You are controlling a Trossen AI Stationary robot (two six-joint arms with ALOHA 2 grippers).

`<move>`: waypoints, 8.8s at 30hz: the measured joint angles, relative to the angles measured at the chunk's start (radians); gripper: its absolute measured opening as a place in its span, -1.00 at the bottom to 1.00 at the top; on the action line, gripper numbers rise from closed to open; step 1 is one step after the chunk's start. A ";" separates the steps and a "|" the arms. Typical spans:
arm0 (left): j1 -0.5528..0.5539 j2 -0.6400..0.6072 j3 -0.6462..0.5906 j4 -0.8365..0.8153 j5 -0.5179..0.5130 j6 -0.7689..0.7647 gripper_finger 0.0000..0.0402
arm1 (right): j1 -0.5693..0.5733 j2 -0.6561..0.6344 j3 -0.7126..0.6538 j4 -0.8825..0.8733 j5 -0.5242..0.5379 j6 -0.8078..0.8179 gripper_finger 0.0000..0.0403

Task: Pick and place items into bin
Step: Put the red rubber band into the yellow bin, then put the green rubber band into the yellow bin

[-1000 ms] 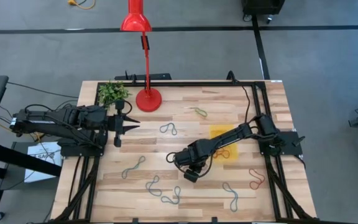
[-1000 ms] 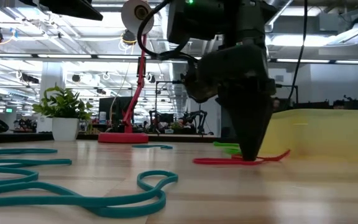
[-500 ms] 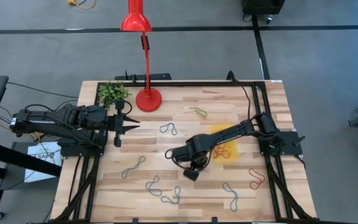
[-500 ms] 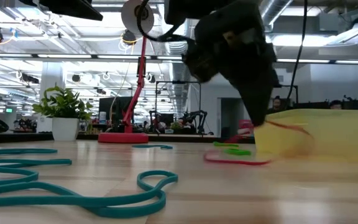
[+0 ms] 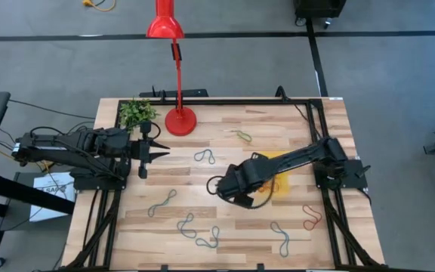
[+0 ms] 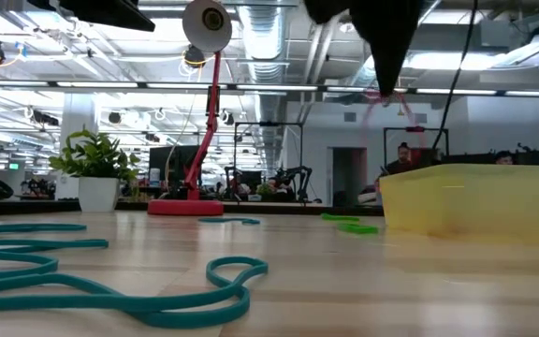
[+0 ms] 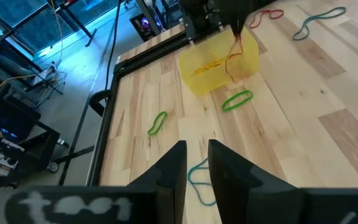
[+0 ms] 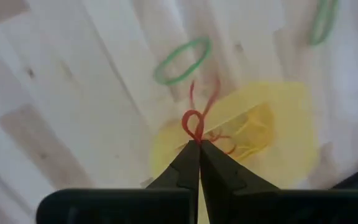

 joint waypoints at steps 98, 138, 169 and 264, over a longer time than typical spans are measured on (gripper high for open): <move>0.000 0.000 0.000 0.000 0.004 0.021 -0.71 | 0.646 -0.553 -1.050 0.555 -0.414 1.595 -0.52; 0.000 0.000 0.000 0.000 0.008 0.022 -0.71 | 0.581 -0.538 -1.277 0.803 -0.392 1.300 -0.67; 0.000 0.000 0.000 0.000 0.008 0.028 -0.71 | 0.290 -0.533 -0.652 0.405 0.039 0.618 -1.00; 0.000 0.001 0.000 -0.004 0.008 0.028 -0.71 | -0.162 0.018 -0.066 0.169 0.005 0.153 -0.97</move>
